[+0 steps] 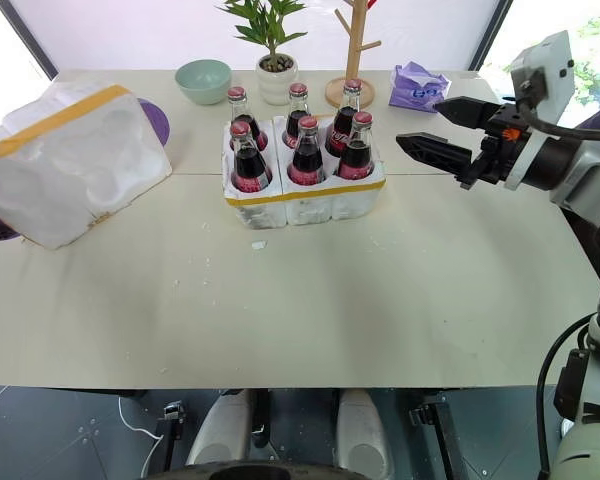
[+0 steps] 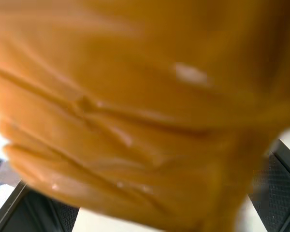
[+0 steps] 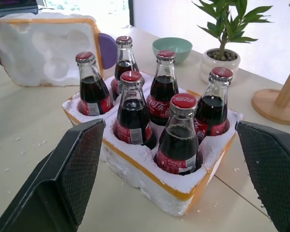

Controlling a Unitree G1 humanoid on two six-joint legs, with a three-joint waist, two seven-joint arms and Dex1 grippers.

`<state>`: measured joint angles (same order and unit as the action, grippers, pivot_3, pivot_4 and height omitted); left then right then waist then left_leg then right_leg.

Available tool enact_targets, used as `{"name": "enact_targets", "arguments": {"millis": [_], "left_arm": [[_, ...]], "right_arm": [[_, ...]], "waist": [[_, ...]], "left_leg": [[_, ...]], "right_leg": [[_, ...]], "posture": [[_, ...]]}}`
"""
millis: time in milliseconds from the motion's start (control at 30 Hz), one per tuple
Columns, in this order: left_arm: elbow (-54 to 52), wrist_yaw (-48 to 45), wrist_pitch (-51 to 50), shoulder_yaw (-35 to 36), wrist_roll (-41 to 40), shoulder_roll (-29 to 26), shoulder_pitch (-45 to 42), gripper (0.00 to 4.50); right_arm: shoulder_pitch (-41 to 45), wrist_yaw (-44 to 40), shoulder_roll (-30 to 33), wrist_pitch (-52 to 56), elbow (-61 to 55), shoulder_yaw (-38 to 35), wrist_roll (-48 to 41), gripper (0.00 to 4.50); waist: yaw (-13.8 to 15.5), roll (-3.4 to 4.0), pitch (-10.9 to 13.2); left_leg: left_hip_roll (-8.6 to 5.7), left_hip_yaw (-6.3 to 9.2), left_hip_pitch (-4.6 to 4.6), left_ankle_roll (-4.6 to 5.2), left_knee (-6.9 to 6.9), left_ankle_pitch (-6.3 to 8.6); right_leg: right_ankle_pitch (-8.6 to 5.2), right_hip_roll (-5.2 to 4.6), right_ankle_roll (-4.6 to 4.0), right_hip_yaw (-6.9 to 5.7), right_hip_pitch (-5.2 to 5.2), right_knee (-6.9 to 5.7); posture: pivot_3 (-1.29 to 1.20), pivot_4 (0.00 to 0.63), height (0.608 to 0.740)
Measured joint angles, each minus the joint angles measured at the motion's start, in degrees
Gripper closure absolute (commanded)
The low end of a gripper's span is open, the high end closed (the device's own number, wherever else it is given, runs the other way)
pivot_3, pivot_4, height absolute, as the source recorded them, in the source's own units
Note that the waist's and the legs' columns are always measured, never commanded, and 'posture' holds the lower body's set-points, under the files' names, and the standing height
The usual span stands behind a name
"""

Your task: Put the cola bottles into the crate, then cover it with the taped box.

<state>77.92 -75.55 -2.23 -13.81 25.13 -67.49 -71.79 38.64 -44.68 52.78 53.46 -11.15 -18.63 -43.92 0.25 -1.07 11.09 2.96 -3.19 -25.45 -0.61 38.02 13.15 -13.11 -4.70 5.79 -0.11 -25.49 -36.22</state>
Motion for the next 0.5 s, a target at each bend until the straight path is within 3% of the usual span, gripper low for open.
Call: {"name": "enact_targets", "arguments": {"millis": [233,400,500], "left_arm": [[-0.04,-6.42,-0.76,-1.06,1.41,-0.73,0.03,0.0],[-0.04,0.44,0.59,-0.37,1.36,-0.65,0.46,0.0],[-0.04,3.16,0.22,1.29,0.33,-0.19,0.77,0.91]], "right_arm": [[0.05,1.53,-1.01,-1.3,0.36,0.15,0.2,0.07],[0.48,2.08,-2.24,-2.03,2.18,0.67,0.71,0.07],[0.48,2.07,-2.23,-2.46,2.36,1.08,0.99,0.0]], "waist": [[-0.03,0.0,0.0],[-0.04,0.0,0.0],[-0.01,0.0,0.0]], "left_leg": [[0.0,0.01,0.01,0.0,0.0,0.0],[0.0,0.02,0.02,0.01,0.03,0.0],[0.0,0.03,0.02,0.01,0.03,0.0]], "right_leg": [[0.0,0.0,0.0,0.0,0.01,-0.01],[0.01,0.0,0.01,0.0,0.02,-0.04],[0.01,0.0,0.02,0.0,0.02,-0.06]], "posture": [[0.0,0.15,0.74],[0.0,0.15,0.74],[0.0,0.15,0.74]]}}
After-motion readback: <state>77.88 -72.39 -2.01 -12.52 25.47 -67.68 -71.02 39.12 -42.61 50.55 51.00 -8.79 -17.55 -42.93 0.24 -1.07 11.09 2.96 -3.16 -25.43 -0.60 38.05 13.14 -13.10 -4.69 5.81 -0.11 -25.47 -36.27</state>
